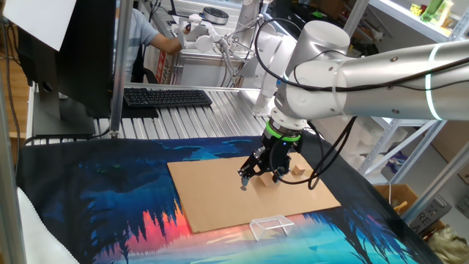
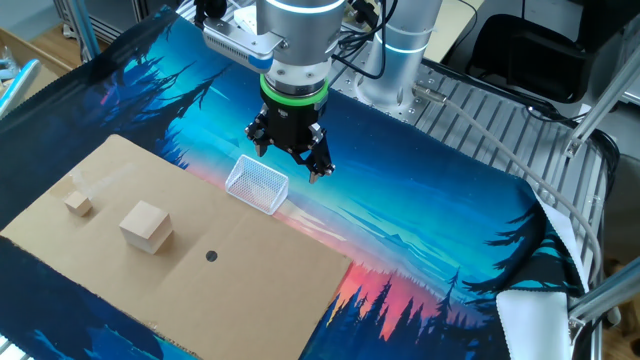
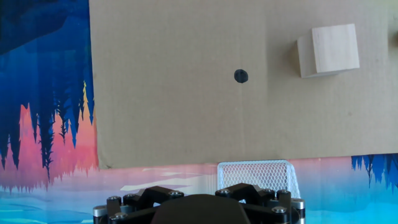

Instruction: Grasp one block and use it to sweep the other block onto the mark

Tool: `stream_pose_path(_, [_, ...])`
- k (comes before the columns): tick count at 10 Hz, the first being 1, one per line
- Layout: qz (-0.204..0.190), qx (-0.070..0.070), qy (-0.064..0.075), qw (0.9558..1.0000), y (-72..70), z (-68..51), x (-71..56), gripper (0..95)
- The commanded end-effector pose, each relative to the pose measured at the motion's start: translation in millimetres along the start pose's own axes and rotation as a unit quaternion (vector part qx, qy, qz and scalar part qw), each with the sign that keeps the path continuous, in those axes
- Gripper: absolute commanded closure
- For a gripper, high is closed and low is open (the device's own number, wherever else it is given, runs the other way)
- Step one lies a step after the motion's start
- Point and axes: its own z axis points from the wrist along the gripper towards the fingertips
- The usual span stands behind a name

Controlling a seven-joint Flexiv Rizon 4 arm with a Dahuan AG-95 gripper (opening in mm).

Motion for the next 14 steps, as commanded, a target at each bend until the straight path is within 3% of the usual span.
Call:
stream_pose_path(1, [0.177,0.036,0.019,0.9834,0.0,0.0,0.0,95.0])
stream_pose_path(9, [0.182,0.033,0.018,0.9826,-2.1,0.9,-0.9,95.0])
stream_pose_path(11, [0.204,0.029,0.022,0.9783,-9.6,2.3,-6.5,95.0])
stream_pose_path(14, [0.232,0.030,0.017,0.9722,-27.9,3.6,-19.8,95.0])
